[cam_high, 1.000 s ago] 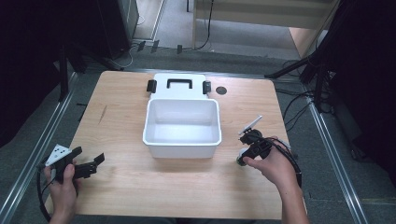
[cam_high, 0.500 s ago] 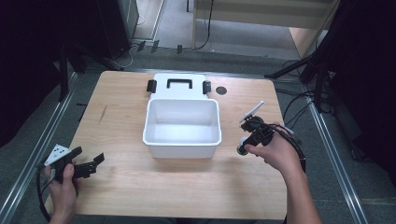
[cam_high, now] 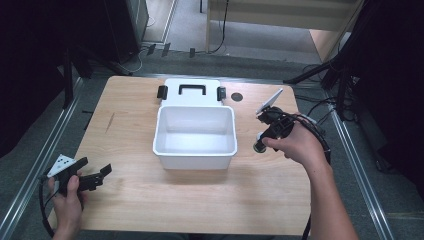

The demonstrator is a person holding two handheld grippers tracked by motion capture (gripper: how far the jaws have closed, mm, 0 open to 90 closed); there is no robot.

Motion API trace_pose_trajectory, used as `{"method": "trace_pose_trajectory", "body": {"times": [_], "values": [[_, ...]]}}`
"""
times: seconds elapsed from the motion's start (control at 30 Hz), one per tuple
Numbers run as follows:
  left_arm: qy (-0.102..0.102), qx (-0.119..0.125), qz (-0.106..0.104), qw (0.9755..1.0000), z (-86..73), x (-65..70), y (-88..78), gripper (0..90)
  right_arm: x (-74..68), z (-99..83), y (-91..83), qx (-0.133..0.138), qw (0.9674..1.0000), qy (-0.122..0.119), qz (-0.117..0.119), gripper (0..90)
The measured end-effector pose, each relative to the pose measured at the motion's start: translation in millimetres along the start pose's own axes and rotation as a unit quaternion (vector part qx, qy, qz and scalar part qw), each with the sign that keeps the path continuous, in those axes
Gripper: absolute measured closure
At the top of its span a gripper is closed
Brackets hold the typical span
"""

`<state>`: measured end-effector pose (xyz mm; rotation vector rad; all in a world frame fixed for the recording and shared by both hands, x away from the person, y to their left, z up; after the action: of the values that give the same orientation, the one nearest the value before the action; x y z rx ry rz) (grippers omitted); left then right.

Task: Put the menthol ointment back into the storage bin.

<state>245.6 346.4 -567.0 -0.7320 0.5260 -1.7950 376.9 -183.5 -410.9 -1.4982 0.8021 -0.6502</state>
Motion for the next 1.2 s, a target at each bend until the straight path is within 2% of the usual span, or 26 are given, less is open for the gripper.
{"method": "trace_pose_trajectory", "body": {"times": [0.17,0.4,0.7,1.0,1.2], "values": [[0.0,0.0,-0.001,1.0,0.0,0.0,0.1,0.0,-0.5,10.1,-13.2,0.001,1.0,-0.004,-0.004,51.7],[0.0,0.0,-0.002,1.0,0.1,0.1,0.3,0.0,-7.0,21.6,-21.2,-0.003,0.9999,-0.016,0.0,51.7],[0.001,-0.003,-0.003,1.0,0.4,0.2,0.6,0.0,-13.8,36.8,-40.6,0.002,0.9996,-0.022,-0.015,51.8],[0.002,-0.004,-0.004,1.0,0.4,0.3,0.8,0.0,-26.2,47.0,-48.5,0.002,0.9992,-0.034,-0.021,51.7],[0.003,-0.005,-0.004,1.0,0.5,0.4,1.0,0.0,-35.3,54.1,-51.1,0.004,0.9988,-0.047,-0.012,51.8]]}}
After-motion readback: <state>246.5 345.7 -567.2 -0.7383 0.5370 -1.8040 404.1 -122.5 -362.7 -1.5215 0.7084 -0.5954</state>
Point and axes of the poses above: each handheld gripper's, and its own axes: y roughly forward along the jaws, z roughly out of its top, x roughly to its right, the point moved 3 cm from there along y, roughly forward along the jaws, and after that the axes turned 14 degrees about -x, right-handed, at the moved point
